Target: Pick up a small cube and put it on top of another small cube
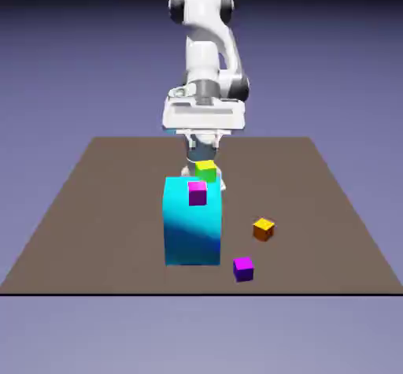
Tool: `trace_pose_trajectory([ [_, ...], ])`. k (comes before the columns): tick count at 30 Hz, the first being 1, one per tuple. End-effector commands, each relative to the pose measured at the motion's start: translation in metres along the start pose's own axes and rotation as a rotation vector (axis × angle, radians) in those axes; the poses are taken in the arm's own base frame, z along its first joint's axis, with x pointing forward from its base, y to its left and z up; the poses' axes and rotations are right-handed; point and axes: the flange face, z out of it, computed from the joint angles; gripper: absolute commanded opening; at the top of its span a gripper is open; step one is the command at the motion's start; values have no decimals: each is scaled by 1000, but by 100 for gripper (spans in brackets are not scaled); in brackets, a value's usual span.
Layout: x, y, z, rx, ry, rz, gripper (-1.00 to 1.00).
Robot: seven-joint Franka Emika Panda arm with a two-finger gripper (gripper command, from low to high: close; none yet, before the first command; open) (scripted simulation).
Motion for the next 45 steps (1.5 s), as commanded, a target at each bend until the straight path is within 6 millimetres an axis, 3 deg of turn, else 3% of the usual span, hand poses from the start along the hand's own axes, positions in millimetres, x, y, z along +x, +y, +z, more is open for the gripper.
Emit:
trace_pose_trajectory([
  [1, -6, -7, 11, -30, -37, -65, 0],
  [10, -77, -49, 110, -283, -355, -646, 0],
  [20, -168, -63, 201, -526, -634, -1275, 0],
  [28, -240, -64, 263, -701, -771, -1744, 0],
  [30, -244, -64, 266, -708, -775, -1764, 0],
  [33, -249, -21, 308, -708, -775, -1764, 0],
  [34, -249, -17, 311, -708, -776, -1764, 0],
  [35, -249, -17, 311, -708, -776, -1764, -100],
  [36, -249, -17, 311, -708, -776, -1764, -100],
  [39, -244, -61, 270, -709, -775, -1764, -100],
  [40, -253, -75, 257, -677, -725, -1790, -100],
  [45, -189, -77, 208, -843, -732, -1548, -100],
])
